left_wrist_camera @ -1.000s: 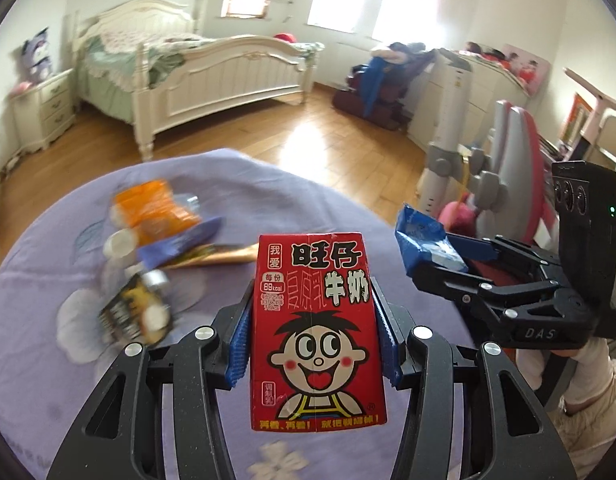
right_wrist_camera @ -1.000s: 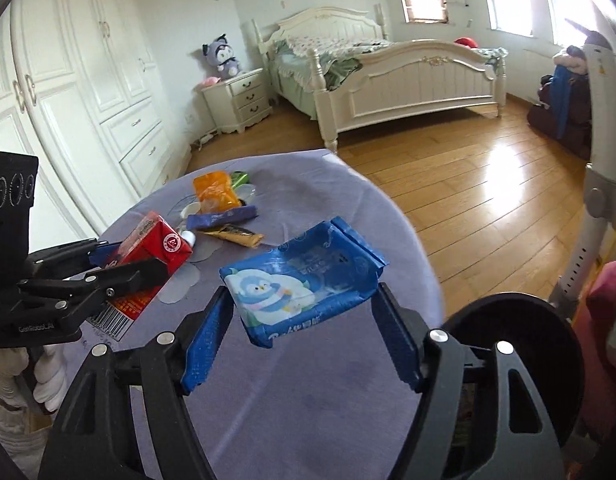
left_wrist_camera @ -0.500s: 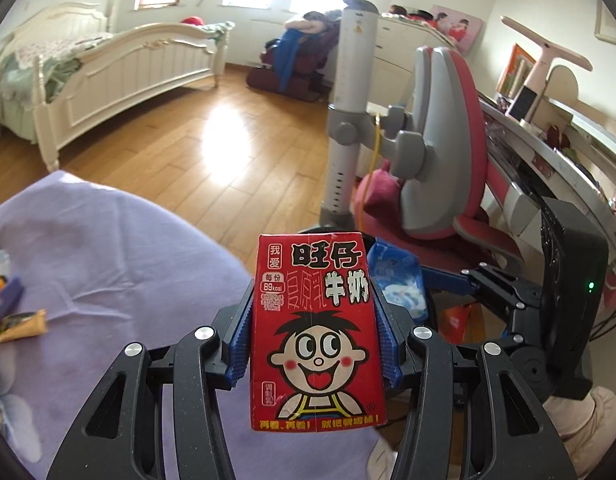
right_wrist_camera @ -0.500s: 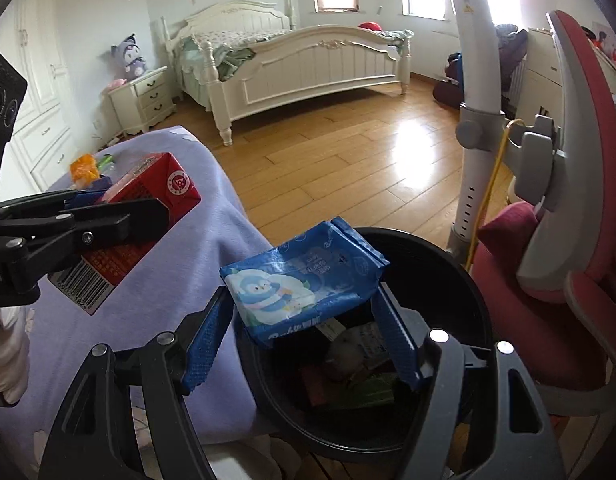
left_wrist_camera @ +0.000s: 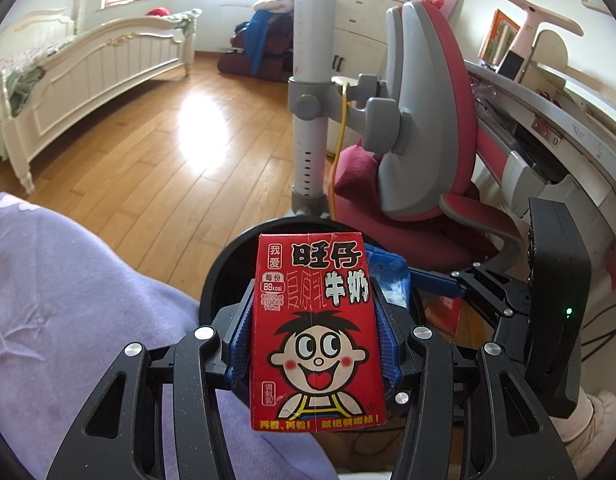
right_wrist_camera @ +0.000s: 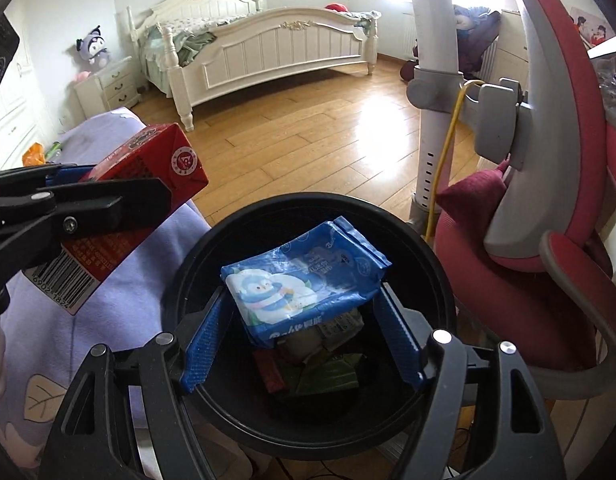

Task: Collect trash
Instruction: 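Carry the carton and wipes pack over the black bin and open both grippers, then grasp the black drink pouch with the left gripper while the right grasps the orange snack bag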

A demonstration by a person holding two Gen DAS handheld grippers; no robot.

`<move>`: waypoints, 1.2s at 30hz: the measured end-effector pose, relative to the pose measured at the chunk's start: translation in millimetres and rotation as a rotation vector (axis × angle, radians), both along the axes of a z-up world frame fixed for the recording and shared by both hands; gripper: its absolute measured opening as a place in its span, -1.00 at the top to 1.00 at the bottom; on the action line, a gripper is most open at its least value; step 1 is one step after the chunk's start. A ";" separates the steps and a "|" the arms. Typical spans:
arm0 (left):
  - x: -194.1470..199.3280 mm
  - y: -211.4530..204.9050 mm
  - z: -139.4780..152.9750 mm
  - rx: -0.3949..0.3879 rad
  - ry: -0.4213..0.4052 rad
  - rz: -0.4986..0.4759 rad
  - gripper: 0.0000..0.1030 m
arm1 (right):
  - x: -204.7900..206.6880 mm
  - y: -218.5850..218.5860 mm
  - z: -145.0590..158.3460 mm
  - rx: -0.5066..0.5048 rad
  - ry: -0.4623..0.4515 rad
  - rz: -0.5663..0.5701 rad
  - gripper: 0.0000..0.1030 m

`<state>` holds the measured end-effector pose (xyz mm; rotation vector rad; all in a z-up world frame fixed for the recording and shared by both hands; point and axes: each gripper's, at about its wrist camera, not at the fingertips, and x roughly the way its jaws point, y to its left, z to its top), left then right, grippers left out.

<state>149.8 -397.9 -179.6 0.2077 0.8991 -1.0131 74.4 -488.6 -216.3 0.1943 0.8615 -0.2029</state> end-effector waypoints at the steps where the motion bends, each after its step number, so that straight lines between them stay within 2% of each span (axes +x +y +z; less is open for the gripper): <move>1: 0.4 -2.6 -1.1 0.002 0.003 -0.001 0.00 | -0.5 -0.7 -1.2 0.001 0.006 -0.004 -0.43; 4: 1.1 -7.6 -2.5 0.013 -0.004 0.001 -0.01 | -3.4 -3.3 -3.3 0.001 0.017 -0.017 -0.46; 5: 0.9 -8.8 -2.1 0.018 -0.012 0.004 -0.09 | -4.3 -4.3 -3.7 -0.009 0.020 -0.024 -0.54; 6: 0.5 -9.1 -0.9 0.020 -0.023 0.010 -0.27 | -5.1 -3.7 -3.3 -0.025 0.026 -0.031 -0.64; 8: -0.8 -8.7 3.2 0.016 -0.047 0.024 -0.53 | -7.8 -2.0 -3.3 -0.057 0.031 -0.035 -0.71; 9: -1.7 -7.7 6.0 0.012 -0.059 0.028 -0.58 | -9.4 -1.0 -3.2 -0.067 0.033 -0.033 -0.71; 13: -3.6 0.2 15.0 0.013 -0.081 0.036 -0.59 | -12.7 1.4 -2.4 -0.053 0.032 -0.022 -0.71; 17: -3.4 25.8 22.0 0.015 -0.079 0.080 -0.60 | -12.2 11.6 7.9 -0.021 -0.001 0.009 -0.71; 22: 1.2 92.7 27.1 0.010 -0.075 0.217 -0.68 | 5.8 38.4 34.4 0.052 -0.079 0.102 -0.71; 26: 12.7 170.5 31.0 0.019 -0.090 0.400 -0.68 | 35.3 77.1 59.7 0.114 -0.129 0.234 -0.71; 29: 21.3 228.6 31.5 0.060 -0.126 0.533 -0.68 | 60.7 109.1 75.8 0.170 -0.152 0.334 -0.71; 31: 28.4 264.9 30.0 0.104 -0.161 0.617 -0.80 | 79.5 130.1 84.8 0.214 -0.160 0.397 -0.71; 34: 39.2 304.2 26.2 0.145 -0.186 0.666 -0.85 | 109.3 165.9 95.6 0.255 -0.161 0.480 -0.71; 36: 46.7 320.0 22.1 0.178 -0.198 0.643 -0.90 | 132.2 188.2 100.0 0.276 -0.149 0.523 -0.71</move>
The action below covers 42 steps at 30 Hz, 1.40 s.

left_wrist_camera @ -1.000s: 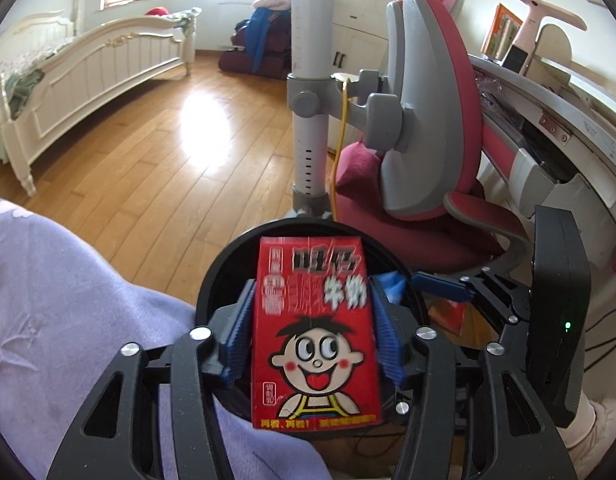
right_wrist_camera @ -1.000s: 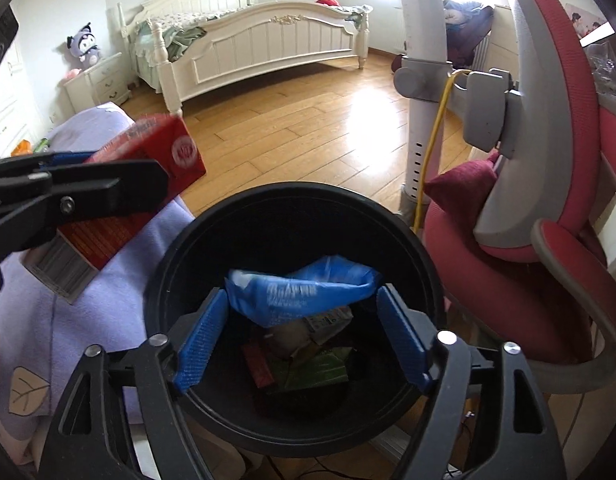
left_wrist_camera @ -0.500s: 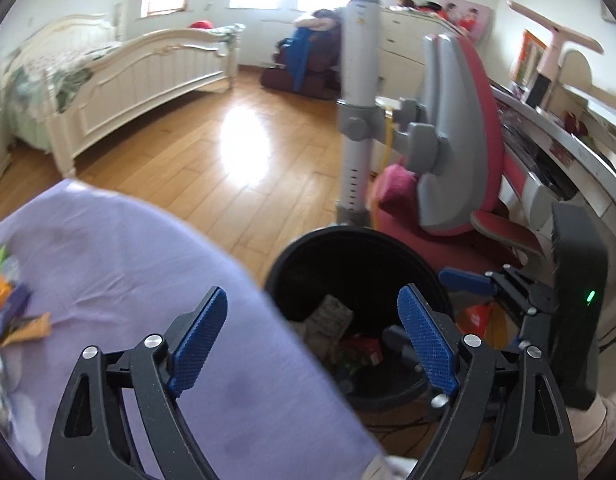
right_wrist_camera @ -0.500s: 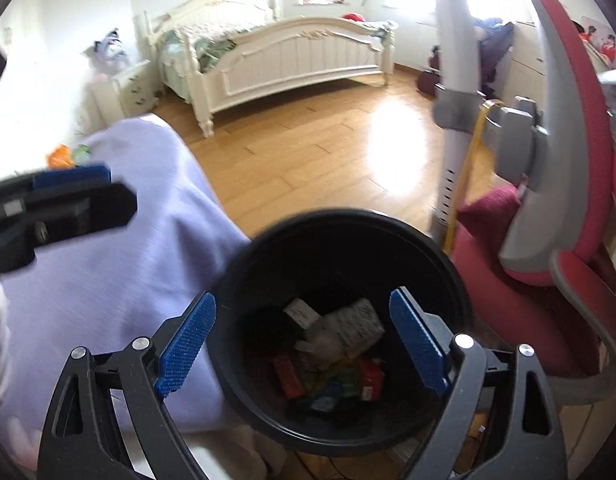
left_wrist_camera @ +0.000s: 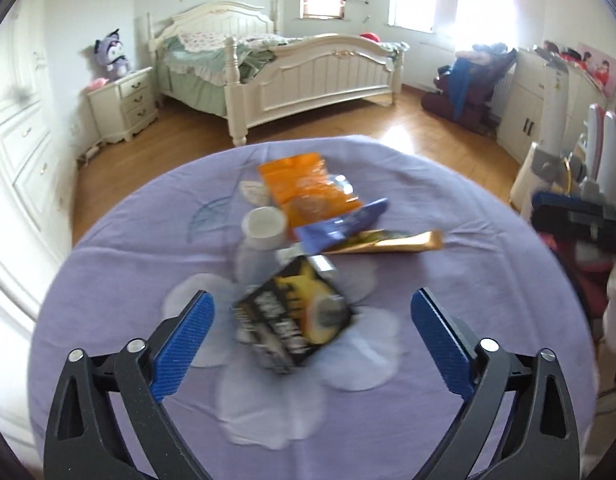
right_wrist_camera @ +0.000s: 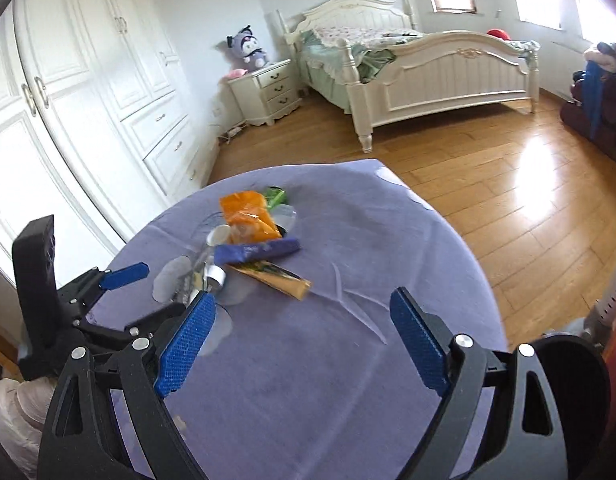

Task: Collect trash
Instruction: 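Grasp the black drink pouch with the left gripper while the right grasps the orange snack bag, then carry the pouch and snack bag over the black bin and open both grippers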

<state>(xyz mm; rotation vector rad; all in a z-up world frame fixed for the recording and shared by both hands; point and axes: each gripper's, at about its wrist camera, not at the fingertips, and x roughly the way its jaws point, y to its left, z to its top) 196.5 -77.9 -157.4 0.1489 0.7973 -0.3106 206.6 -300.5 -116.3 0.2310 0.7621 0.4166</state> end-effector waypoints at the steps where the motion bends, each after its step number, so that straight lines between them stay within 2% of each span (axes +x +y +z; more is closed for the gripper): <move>1: 3.3 4.3 -2.7 0.031 -0.002 -0.027 -0.90 | 14.4 12.4 1.3 0.012 0.009 0.026 -0.71; 6: 11.6 12.6 -17.3 0.179 -0.015 -0.148 -0.90 | 77.7 68.6 -4.1 0.035 0.079 0.114 -0.70; 10: 17.1 9.8 -24.1 0.233 -0.012 -0.239 -0.90 | 116.4 106.9 -16.5 -0.037 0.110 0.154 -0.69; 12: 20.4 5.8 -25.7 0.231 -0.006 -0.281 -0.90 | 127.2 118.0 -25.6 -0.078 0.136 0.163 -0.50; 13: 19.7 3.0 -26.8 0.229 -0.003 -0.297 -0.90 | 130.9 120.8 -29.4 -0.097 0.142 0.163 -0.49; 14: 20.8 0.9 -26.8 0.229 -0.004 -0.314 -0.90 | 131.3 121.3 -28.9 -0.113 0.117 0.160 -0.39; 17: 27.5 1.2 -28.0 0.203 0.018 -0.332 -0.90 | 131.2 117.5 -27.6 -0.115 0.134 0.162 0.02; 18: 30.6 3.1 -28.3 0.183 0.036 -0.338 -0.87 | 128.7 114.4 -26.4 -0.103 0.138 0.167 0.08; 19: 31.6 6.5 -28.1 0.152 0.055 -0.345 -0.80 | 125.9 111.6 -24.5 -0.101 0.134 0.168 0.10; 21: 33.3 14.1 -26.9 0.087 0.090 -0.360 -0.33 | 120.6 104.0 -22.2 -0.086 0.119 0.158 0.13; 23: 28.4 21.7 -25.5 0.034 0.108 -0.351 -0.07 | 115.0 92.8 -16.2 -0.034 0.095 0.138 0.14; 25: 19.0 27.4 -24.9 0.028 0.104 -0.328 0.01 | 98.2 78.1 -6.5 0.020 0.059 0.117 0.14; 27: 10.5 34.3 -22.7 -0.019 0.104 -0.312 0.33 | 82.1 66.2 3.3 0.073 0.019 0.092 0.14; 30: -2.7 47.3 -15.9 -0.107 0.113 -0.277 0.63 | 52.9 45.5 13.6 0.140 -0.025 0.060 0.14; 35: -27.0 55.8 -5.6 -0.164 0.095 -0.243 0.93 | 3.8 16.4 14.5 0.156 -0.066 -0.002 0.14; 42: -48.3 24.2 25.0 -0.212 0.037 -0.252 0.95 | -59.3 -14.8 -1.9 0.080 -0.074 -0.112 0.13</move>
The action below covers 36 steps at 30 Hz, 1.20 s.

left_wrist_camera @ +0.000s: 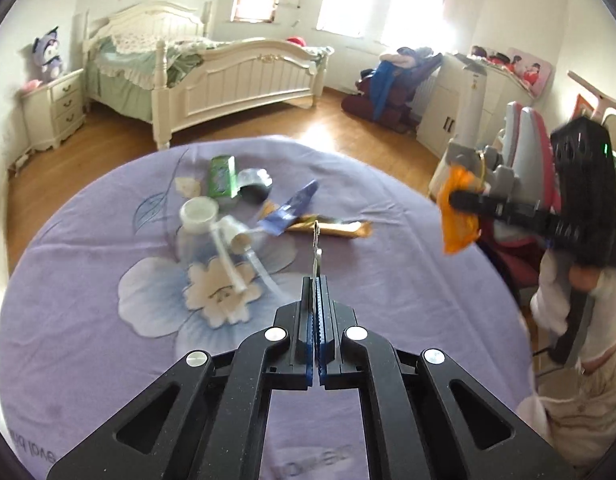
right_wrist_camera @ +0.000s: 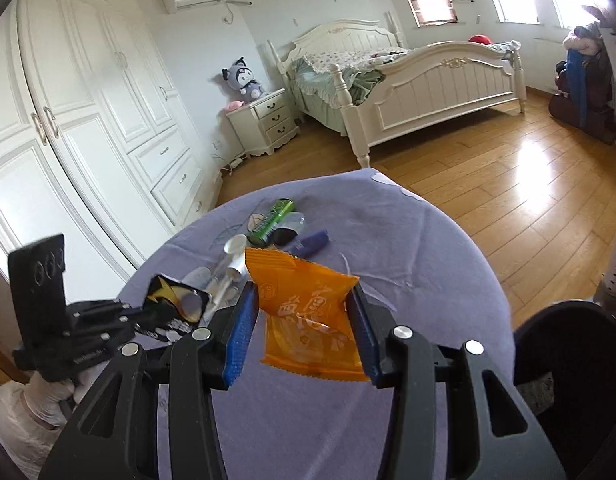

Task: Collect trash
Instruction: 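Carry the pouch and snack bag over the black bin and open both grippers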

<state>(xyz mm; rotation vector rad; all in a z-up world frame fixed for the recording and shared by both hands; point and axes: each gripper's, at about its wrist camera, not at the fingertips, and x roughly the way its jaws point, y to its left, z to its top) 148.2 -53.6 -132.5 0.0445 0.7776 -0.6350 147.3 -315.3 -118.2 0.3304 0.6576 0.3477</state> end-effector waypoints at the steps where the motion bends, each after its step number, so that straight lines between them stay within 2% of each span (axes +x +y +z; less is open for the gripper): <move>1: -2.9 -9.3 5.4 -0.012 -0.005 -0.011 0.95 | -7.7 -5.9 -2.1 -0.007 0.001 -0.018 0.13; 6: -6.2 -75.2 20.6 -0.049 -0.008 -0.119 0.95 | -35.3 -40.7 -9.3 -0.029 -0.001 -0.121 0.13; 10: -7.4 -140.1 20.3 -0.076 0.009 -0.231 0.95 | -50.9 -71.9 -15.9 -0.080 0.000 -0.214 0.13; 14: -4.6 -198.1 7.7 -0.087 0.038 -0.323 0.95 | -57.7 -96.2 -29.5 -0.183 0.027 -0.293 0.13; 21: 8.9 -274.9 -24.5 -0.085 0.102 -0.400 0.95 | -67.9 -147.3 -63.0 -0.205 0.104 -0.391 0.13; 27: 11.1 -313.8 -42.3 -0.058 0.127 -0.436 0.95 | -75.8 -171.1 -79.7 -0.200 0.136 -0.428 0.13; 36: 9.0 -329.6 -47.2 -0.038 0.131 -0.458 0.95 | -79.2 -182.3 -88.3 -0.197 0.155 -0.441 0.13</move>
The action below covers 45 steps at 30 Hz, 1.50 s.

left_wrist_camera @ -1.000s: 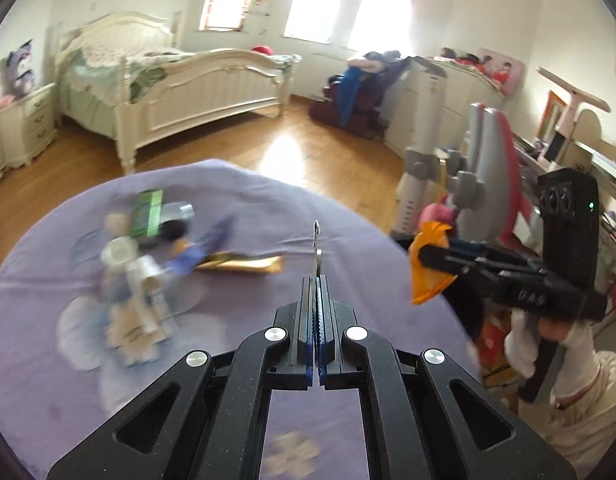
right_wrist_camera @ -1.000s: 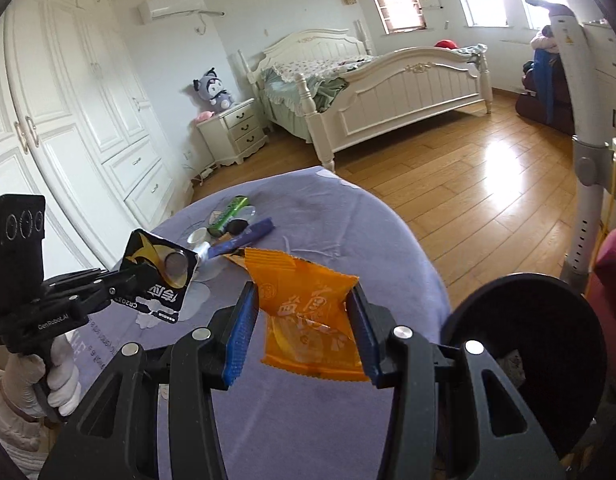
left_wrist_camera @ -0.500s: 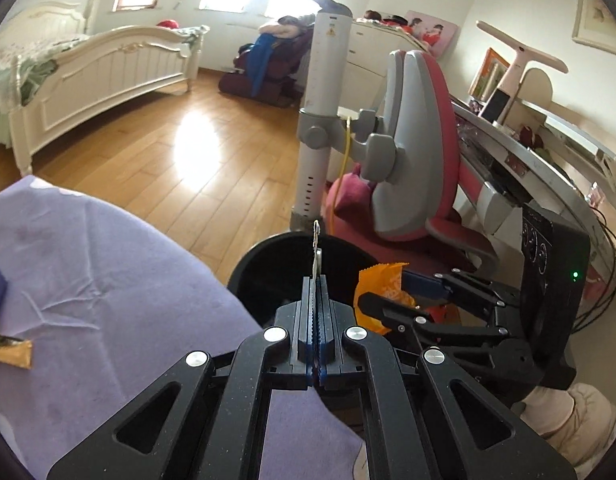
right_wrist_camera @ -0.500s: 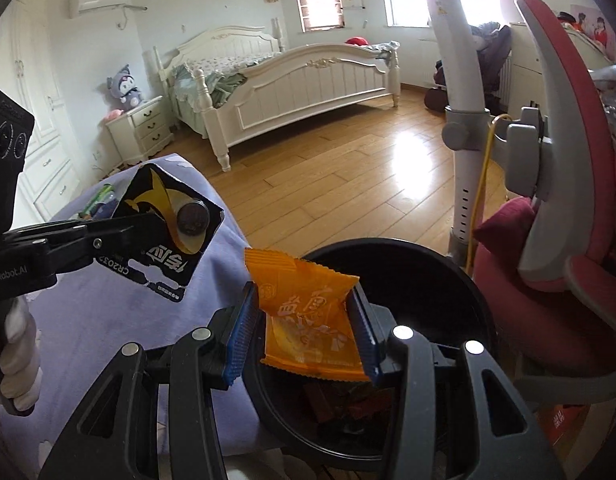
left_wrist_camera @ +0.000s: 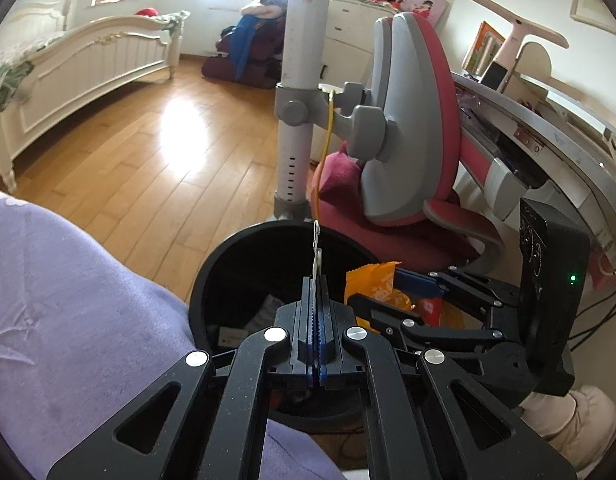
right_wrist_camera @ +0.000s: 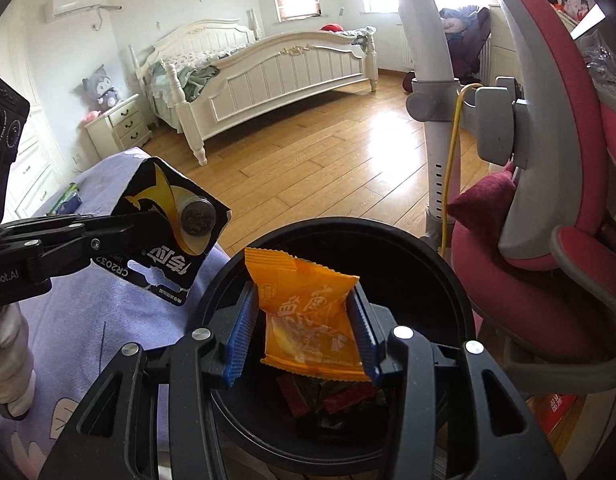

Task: Collect trash
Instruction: 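Carry the pouch and snack bag over the black bin and open both grippers, then grasp the white cup with the left gripper while the right grasps the green Doublemint can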

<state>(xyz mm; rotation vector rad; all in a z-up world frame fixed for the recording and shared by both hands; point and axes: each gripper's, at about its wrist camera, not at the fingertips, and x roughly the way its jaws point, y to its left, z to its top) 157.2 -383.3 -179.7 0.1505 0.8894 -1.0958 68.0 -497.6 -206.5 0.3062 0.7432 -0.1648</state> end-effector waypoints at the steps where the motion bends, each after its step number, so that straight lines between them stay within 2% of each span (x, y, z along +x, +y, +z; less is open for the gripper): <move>1: 0.2 -0.1 -0.2 0.001 0.000 -0.001 0.95 | 0.0 -0.4 -0.5 -0.001 0.001 -0.002 0.13; 5: 0.0 -4.3 -1.4 0.023 -0.003 -0.011 0.95 | -1.0 -0.3 -1.9 -0.003 0.008 -0.013 0.07; 7: -2.2 -7.1 -1.3 0.045 -0.026 -0.003 0.95 | -3.3 1.3 -0.6 -0.012 0.001 -0.032 -0.06; 8: -3.1 -7.2 -1.3 0.059 -0.039 0.004 0.84 | -4.5 3.2 0.6 -0.016 -0.002 -0.037 -0.19; 9: -3.8 -6.7 -1.0 0.063 -0.046 0.009 0.53 | -5.5 4.4 1.3 -0.025 0.000 -0.045 -0.35; 10: -4.4 -4.1 0.2 0.065 -0.057 0.021 0.29 | -6.3 5.2 1.3 -0.032 0.000 -0.048 -0.41; 11: -5.1 -0.7 2.1 0.064 -0.071 0.039 -0.20 | -6.7 6.2 2.0 -0.036 -0.001 -0.046 -0.49; 12: -6.6 4.2 5.1 0.053 -0.089 0.059 -0.39 | -7.1 6.9 2.3 -0.037 -0.003 -0.043 -0.53; 19: -9.7 53.8 19.5 0.025 -0.110 0.122 -0.39 | 0.9 21.7 14.7 0.007 -0.023 0.021 -0.55; 22: -4.9 93.7 25.9 0.021 -0.126 0.205 -0.45 | 15.1 37.6 27.9 0.012 -0.039 0.084 -0.55; 29: 13.5 197.4 38.1 0.027 -0.165 0.434 -0.46 | 60.0 95.8 59.7 0.046 -0.062 0.269 -0.55; 35: 58.0 283.6 39.7 0.062 -0.150 0.662 -0.46 | 114.2 146.2 83.3 0.179 -0.058 0.417 -0.54; 38: 88.1 312.4 32.4 0.105 -0.125 0.740 -0.46 | 147.4 178.9 96.1 0.181 -0.060 0.486 -0.53; 41: 117.2 329.5 22.1 0.148 -0.089 0.756 -0.45 | 183.5 214.3 105.3 0.165 -0.046 0.552 -0.42; 45: 150.5 333.7 10.4 0.200 -0.067 0.743 -0.11 | 230.4 255.5 106.2 0.157 0.003 0.599 -0.27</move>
